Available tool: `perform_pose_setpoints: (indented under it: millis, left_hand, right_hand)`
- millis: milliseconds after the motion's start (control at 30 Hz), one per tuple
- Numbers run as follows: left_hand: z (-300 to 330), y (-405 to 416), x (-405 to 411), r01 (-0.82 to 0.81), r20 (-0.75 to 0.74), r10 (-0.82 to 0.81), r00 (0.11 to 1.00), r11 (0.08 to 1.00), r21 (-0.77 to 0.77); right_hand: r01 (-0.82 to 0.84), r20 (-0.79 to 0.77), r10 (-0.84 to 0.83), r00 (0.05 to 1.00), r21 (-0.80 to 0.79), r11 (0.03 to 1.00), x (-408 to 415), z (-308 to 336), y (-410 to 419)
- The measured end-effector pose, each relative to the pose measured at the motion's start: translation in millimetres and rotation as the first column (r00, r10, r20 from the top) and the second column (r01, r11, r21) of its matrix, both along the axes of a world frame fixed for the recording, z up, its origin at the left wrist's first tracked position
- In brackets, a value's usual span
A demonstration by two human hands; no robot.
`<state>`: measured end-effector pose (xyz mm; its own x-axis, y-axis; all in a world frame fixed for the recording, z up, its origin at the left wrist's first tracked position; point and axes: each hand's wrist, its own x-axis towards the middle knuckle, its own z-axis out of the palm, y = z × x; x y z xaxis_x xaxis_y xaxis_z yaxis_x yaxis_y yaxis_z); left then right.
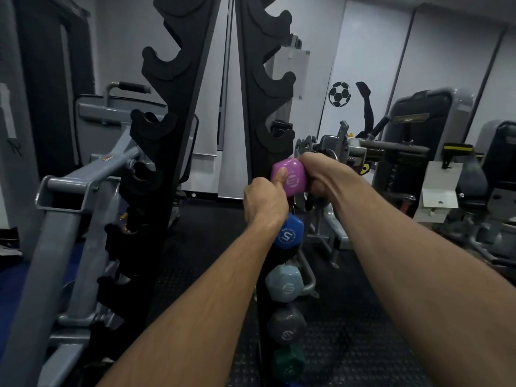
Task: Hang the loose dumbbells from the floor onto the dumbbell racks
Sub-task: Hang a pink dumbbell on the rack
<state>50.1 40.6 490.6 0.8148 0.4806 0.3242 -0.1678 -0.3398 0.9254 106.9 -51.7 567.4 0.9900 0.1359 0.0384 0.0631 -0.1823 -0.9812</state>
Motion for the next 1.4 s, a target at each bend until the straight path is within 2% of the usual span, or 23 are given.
perform_pose_setpoints:
  millis: [133, 267, 367, 433, 533, 667, 800, 1000, 1200, 1400]
  left_hand:
    - [1.5, 4.2, -2.7, 0.028, 0.014, -0.028, 1.000, 0.999, 0.028]
    - [7.8, 5.1, -8.9, 0.015, -0.035, -0.012, 0.999, 0.998, 0.064]
    - [12.3, 3.1, -18.1, -0.115, -0.058, 0.139, 0.989, 0.944, 0.308]
    - [13.3, 0.1, -27.2, -0.214, -0.021, 0.241, 0.970, 0.894, 0.394]
    - [9.8, 3.0, -28.0, -0.246, 0.081, 0.233, 0.969, 0.901, 0.357]
    - [12.1, 16.5, -18.0, -0.007, 0.032, 0.001, 0.999, 0.984, 0.177]
    - [10.4, 19.8, -20.4, 0.040, 0.033, -0.048, 0.998, 0.979, 0.200]
    - [8.5, 19.7, -15.5, 0.002, 0.045, -0.012, 0.999, 0.973, 0.231]
    - [8.6, 19.0, -13.5, 0.000, 0.033, -0.008, 0.999, 0.969, 0.247]
    - [5.6, 26.7, -11.5, -0.001, 0.046, -0.014, 0.999, 0.954, 0.301]
  right_hand:
    - [-0.005, -0.030, 0.008, 1.000, 0.090, 0.996, 3.6, -5.9, 0.7]
    - [0.008, -0.080, 0.009, 0.997, 0.206, 0.979, 0.1, -9.1, 6.5]
    - [0.005, -0.069, 0.009, 0.998, 0.200, 0.980, 3.6, -9.2, 6.7]
    - [0.000, -0.044, 0.008, 0.999, 0.188, 0.982, 5.6, -9.6, 6.4]
    - [0.007, -0.010, -0.005, 1.000, 0.231, 0.973, 6.2, -14.9, 7.1]
    - [-0.003, -0.019, 0.009, 1.000, 0.293, 0.956, 5.9, -19.8, 6.2]
    - [0.008, -0.030, 0.001, 1.000, 0.293, 0.956, 6.2, -19.0, 7.1]
    - [0.032, -0.015, -0.029, 0.999, 0.234, 0.972, 7.1, -21.4, 11.1]
    - [0.045, 0.047, -0.050, 0.998, 0.098, 0.994, 10.3, -21.8, 10.6]
    - [-0.077, 0.093, 0.087, 0.992, -0.098, 0.992, 2.9, -14.6, -1.6]
